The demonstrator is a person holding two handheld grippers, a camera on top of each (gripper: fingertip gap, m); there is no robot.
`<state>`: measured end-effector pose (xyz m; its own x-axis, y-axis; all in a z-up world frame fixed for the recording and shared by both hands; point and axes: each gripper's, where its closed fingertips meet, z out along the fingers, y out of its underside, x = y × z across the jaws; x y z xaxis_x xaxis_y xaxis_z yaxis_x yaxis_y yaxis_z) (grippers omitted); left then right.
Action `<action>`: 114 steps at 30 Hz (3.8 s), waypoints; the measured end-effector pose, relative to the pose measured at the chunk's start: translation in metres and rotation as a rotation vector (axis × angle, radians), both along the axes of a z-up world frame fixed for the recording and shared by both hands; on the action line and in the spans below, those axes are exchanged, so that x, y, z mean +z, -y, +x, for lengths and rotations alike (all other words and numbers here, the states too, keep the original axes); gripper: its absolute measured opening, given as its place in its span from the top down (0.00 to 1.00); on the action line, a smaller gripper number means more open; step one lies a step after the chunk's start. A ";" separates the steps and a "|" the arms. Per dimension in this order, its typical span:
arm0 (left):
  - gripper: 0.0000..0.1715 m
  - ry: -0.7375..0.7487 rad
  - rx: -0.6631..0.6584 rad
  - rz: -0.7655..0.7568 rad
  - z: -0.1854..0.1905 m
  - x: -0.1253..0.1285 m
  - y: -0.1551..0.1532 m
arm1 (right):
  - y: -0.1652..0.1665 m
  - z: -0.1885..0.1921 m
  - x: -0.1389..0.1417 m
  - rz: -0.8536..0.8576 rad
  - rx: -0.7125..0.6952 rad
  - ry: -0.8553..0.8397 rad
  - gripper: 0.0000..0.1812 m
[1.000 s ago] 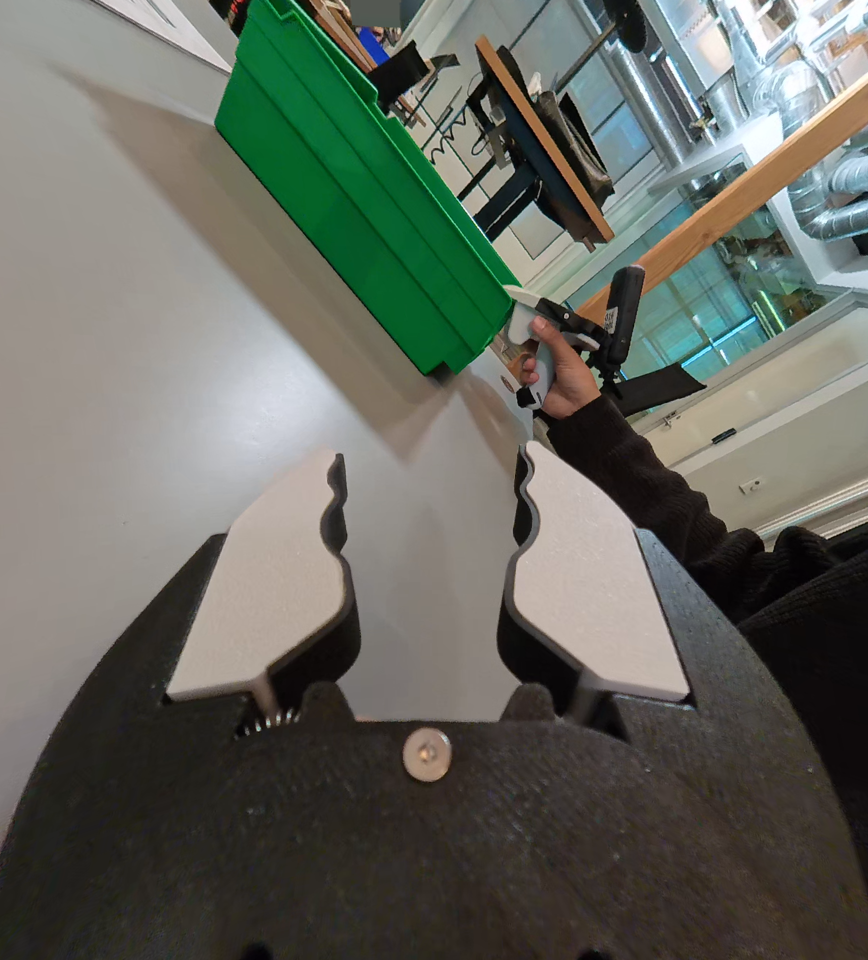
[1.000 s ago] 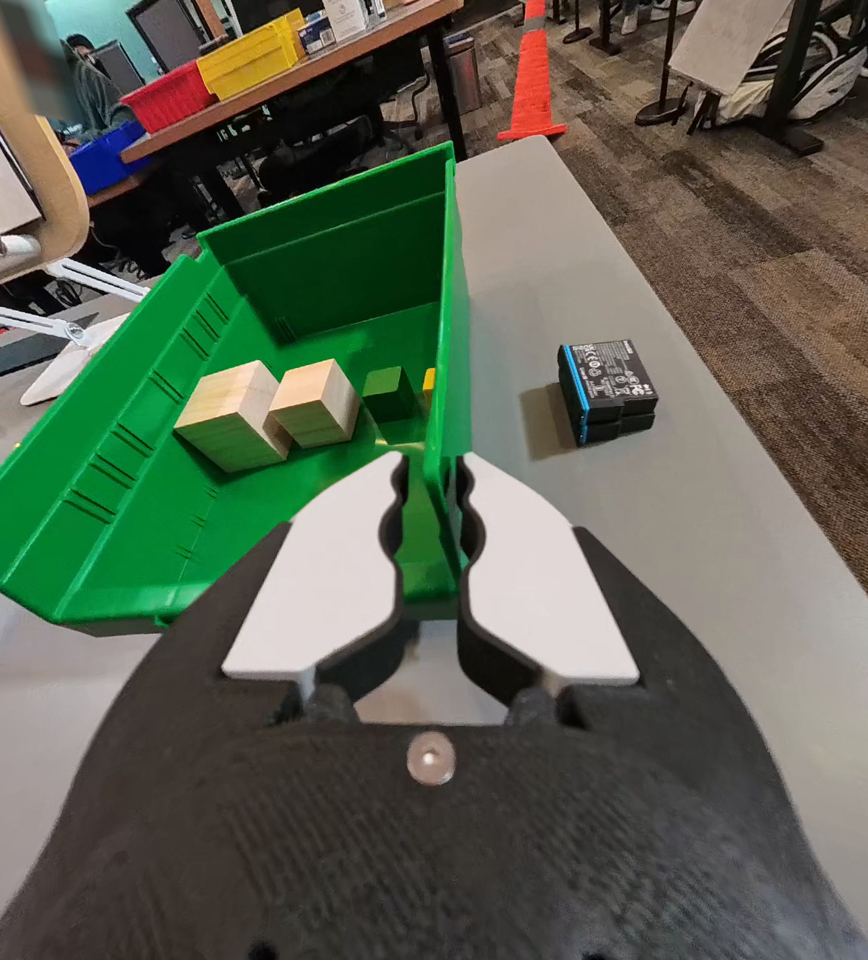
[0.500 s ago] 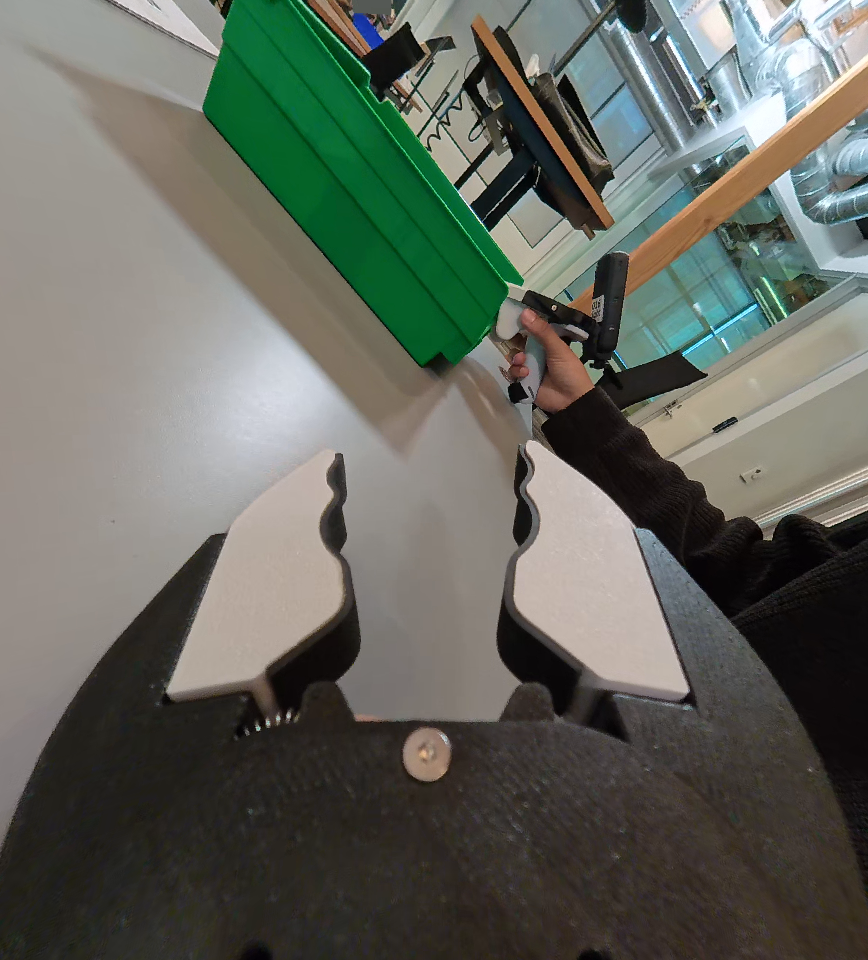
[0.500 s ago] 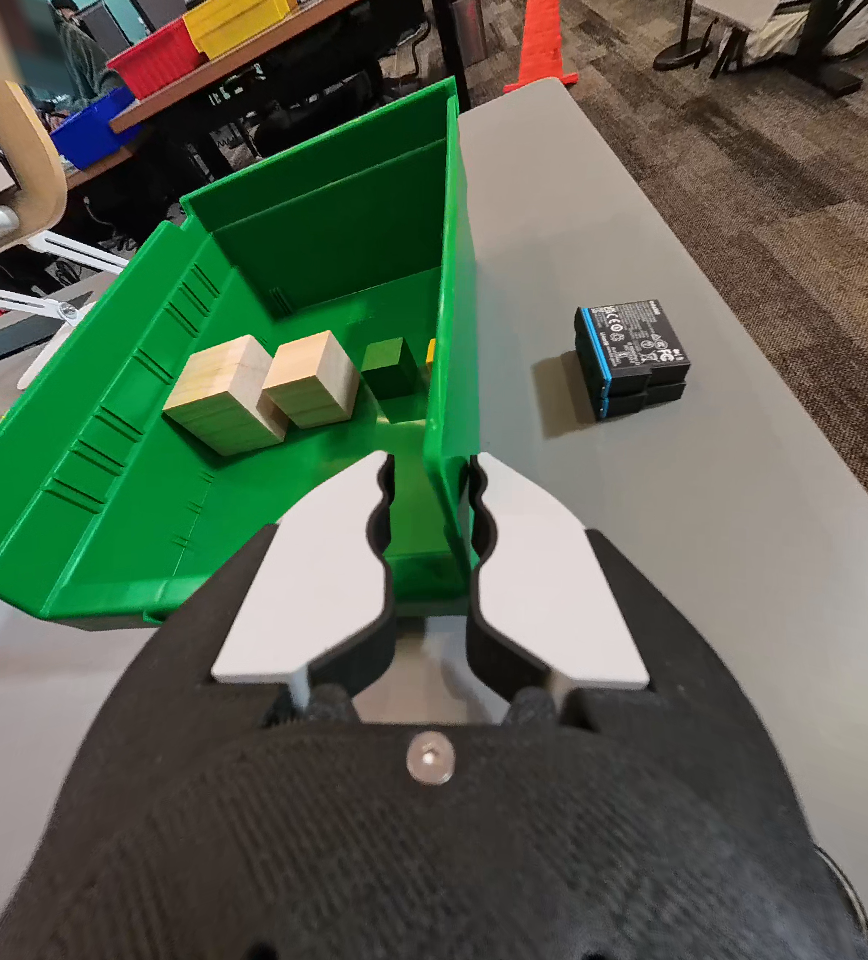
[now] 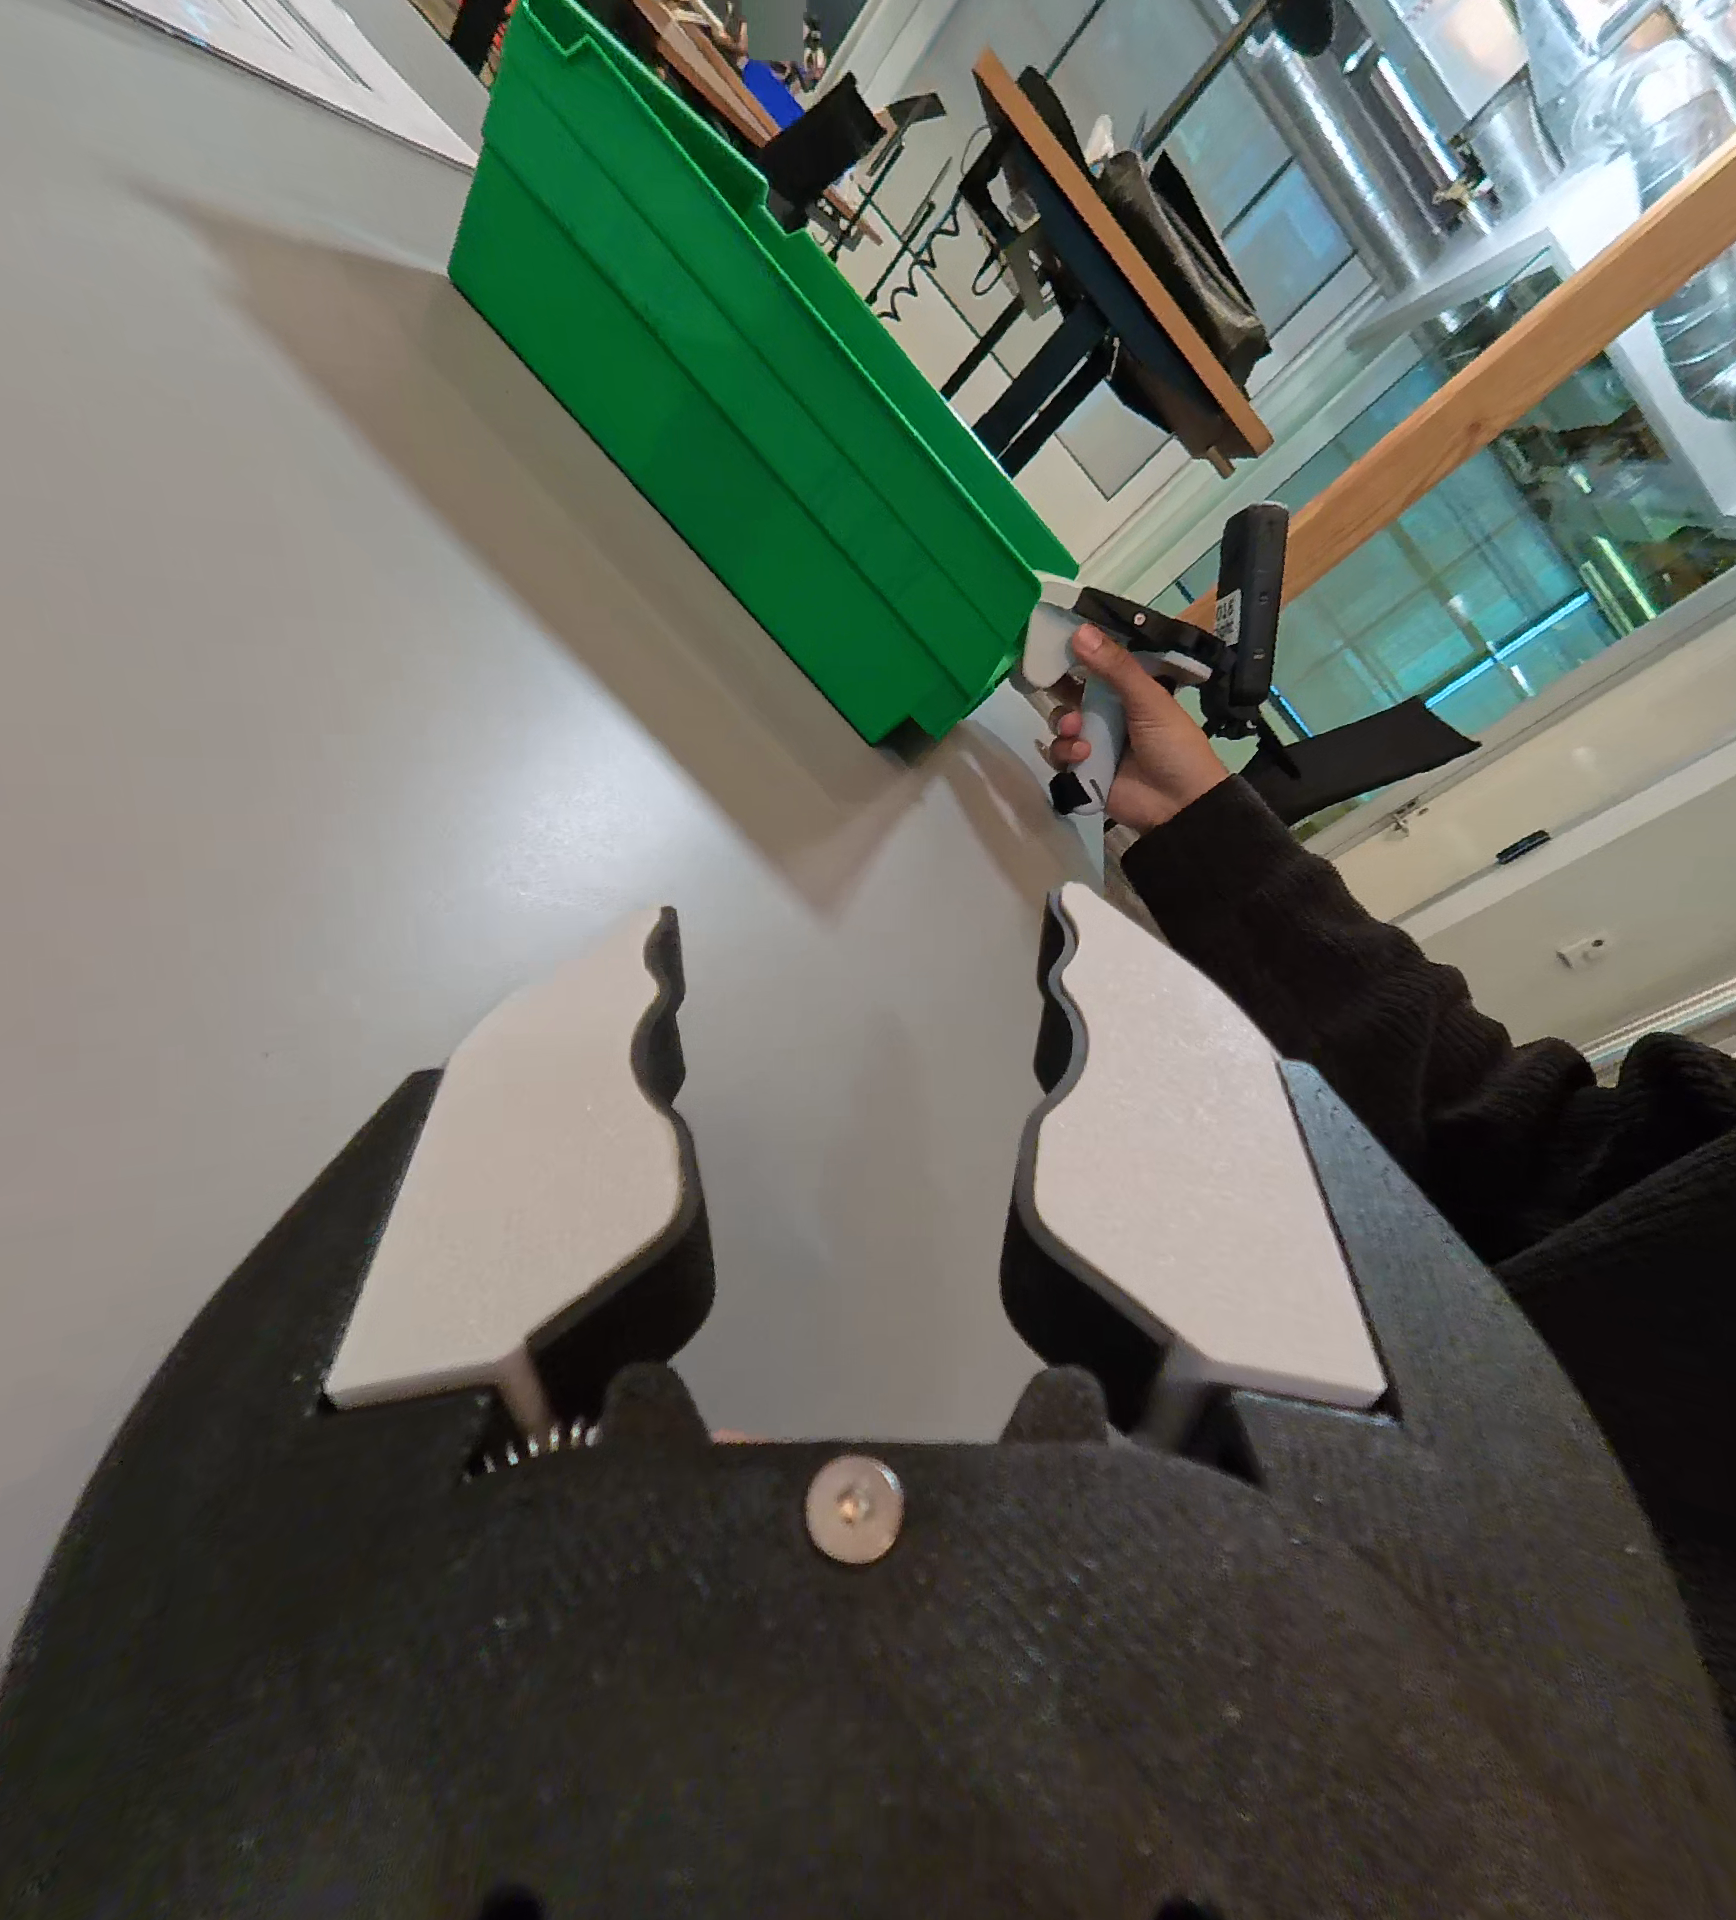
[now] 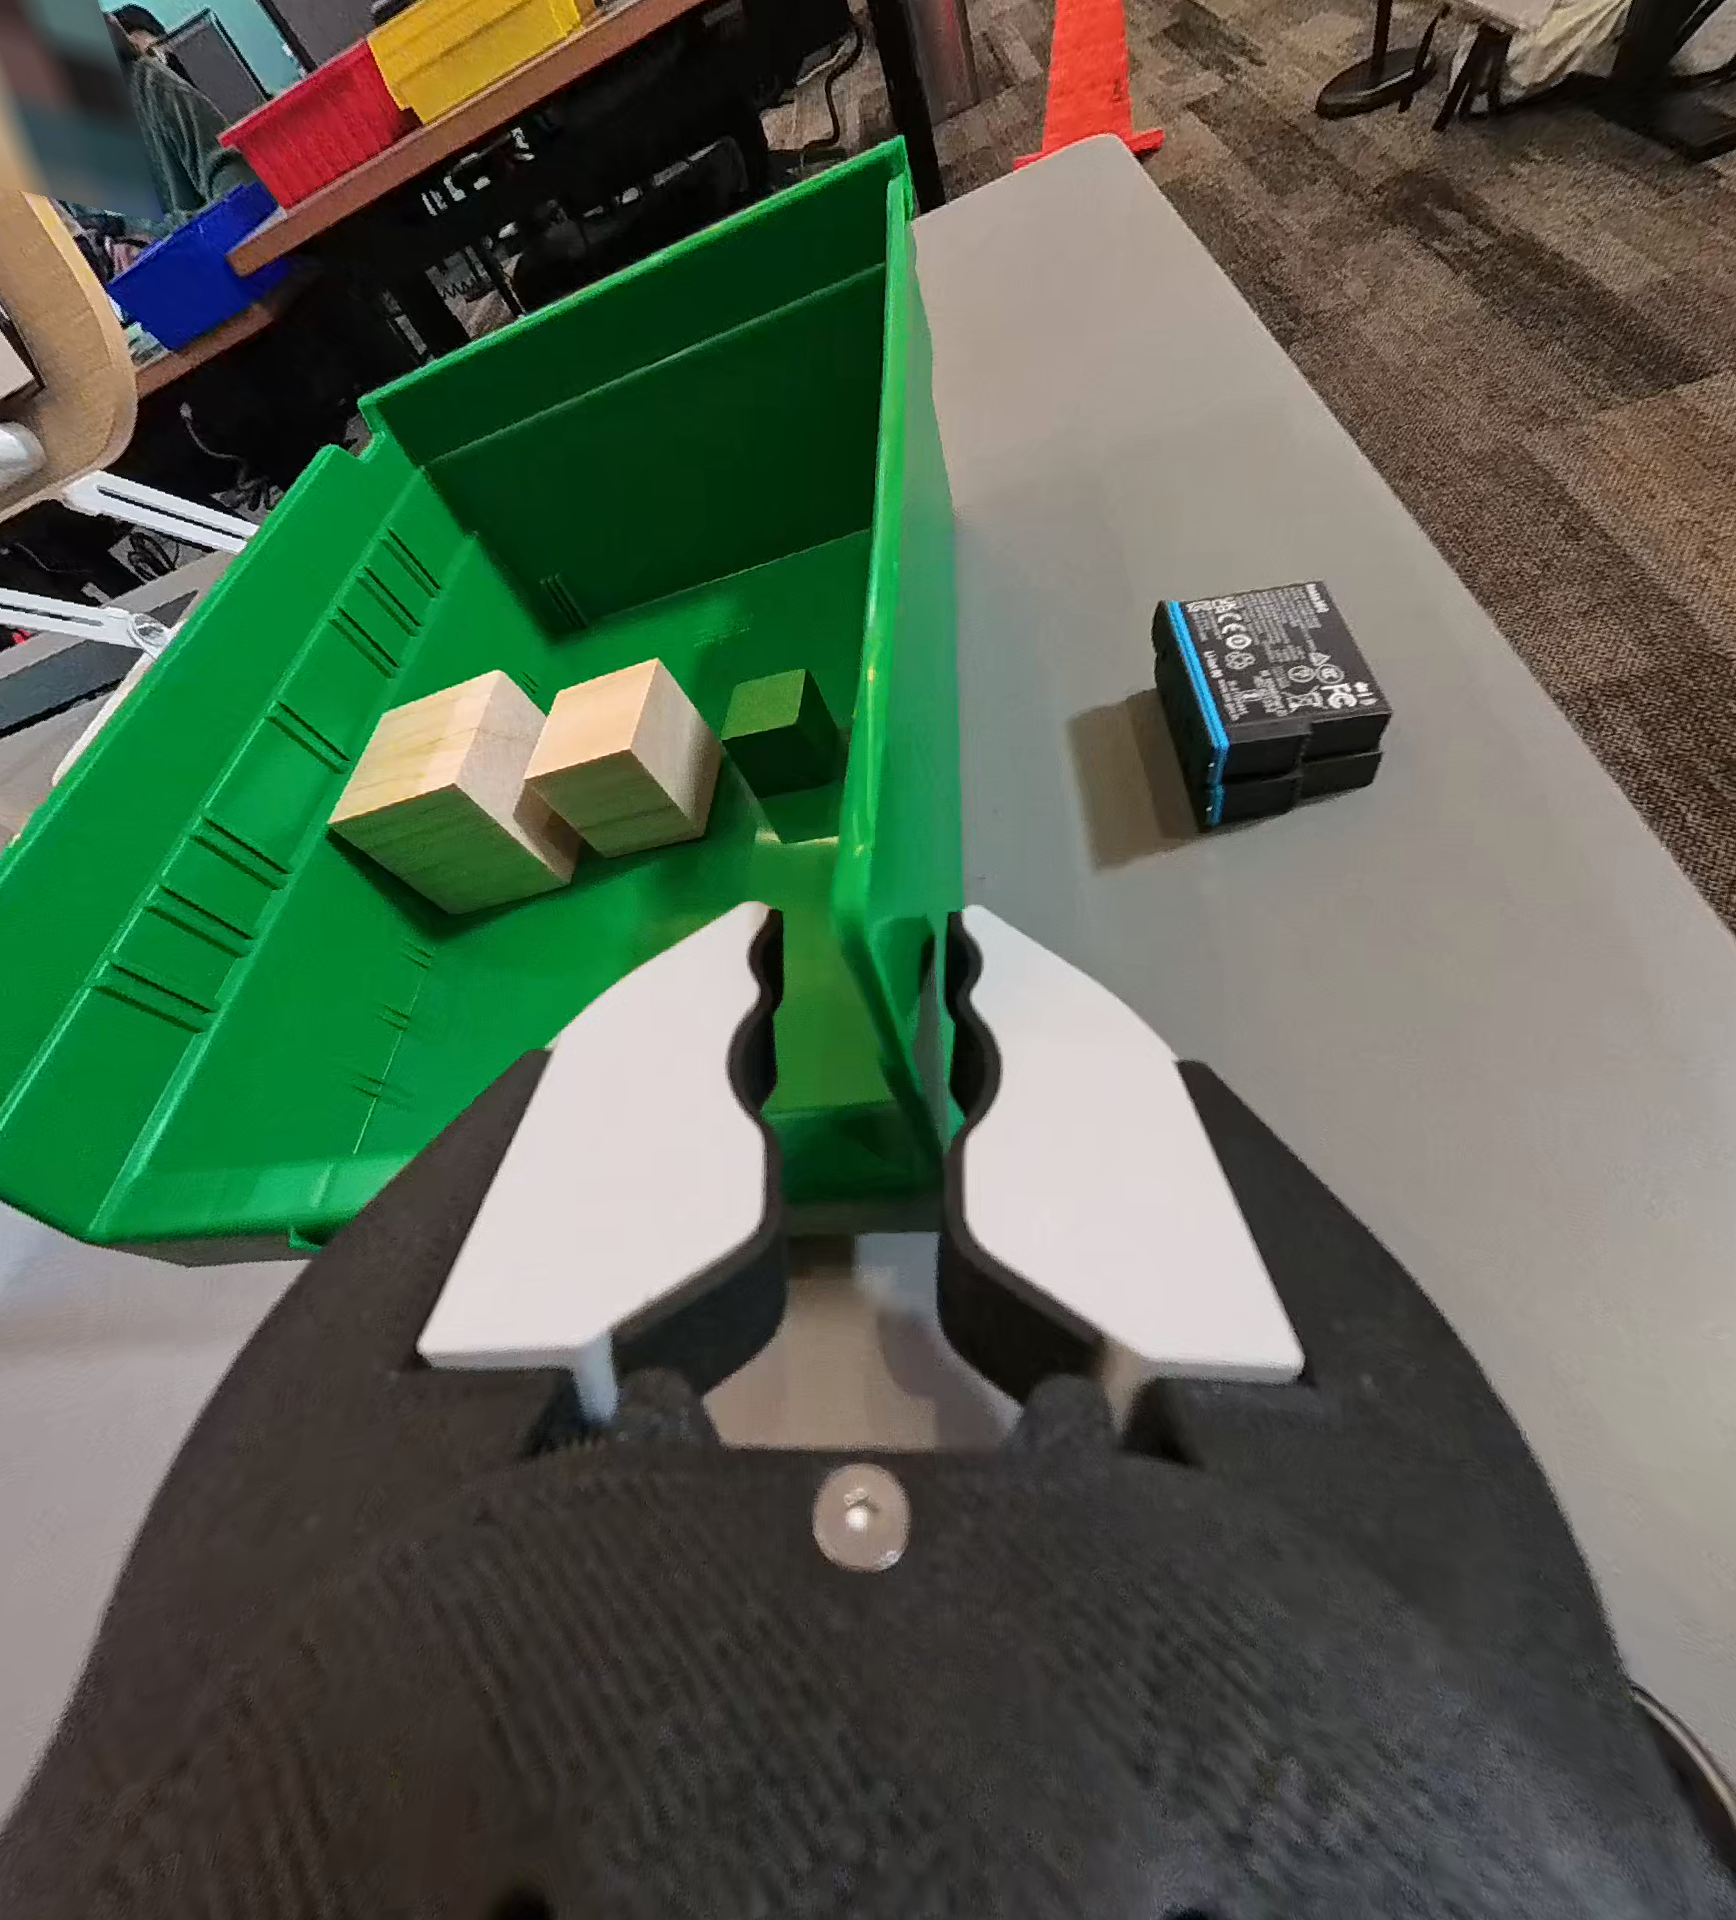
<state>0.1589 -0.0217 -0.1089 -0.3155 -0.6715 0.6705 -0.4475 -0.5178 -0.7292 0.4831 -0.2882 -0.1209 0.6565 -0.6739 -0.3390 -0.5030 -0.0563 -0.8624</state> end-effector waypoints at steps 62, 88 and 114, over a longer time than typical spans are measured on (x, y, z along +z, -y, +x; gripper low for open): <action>0.69 -0.532 0.751 0.564 -0.168 0.049 -0.257 | -0.091 -0.083 -0.009 -0.900 0.656 -0.492 0.96; 0.96 -0.774 0.753 0.920 -0.207 -0.001 -0.308 | -0.276 -0.268 -0.028 -0.962 0.981 -0.342 0.96; 0.96 -0.723 1.090 1.027 -0.321 0.122 -0.348 | -0.556 -0.442 -0.037 -0.924 0.755 -0.419 0.95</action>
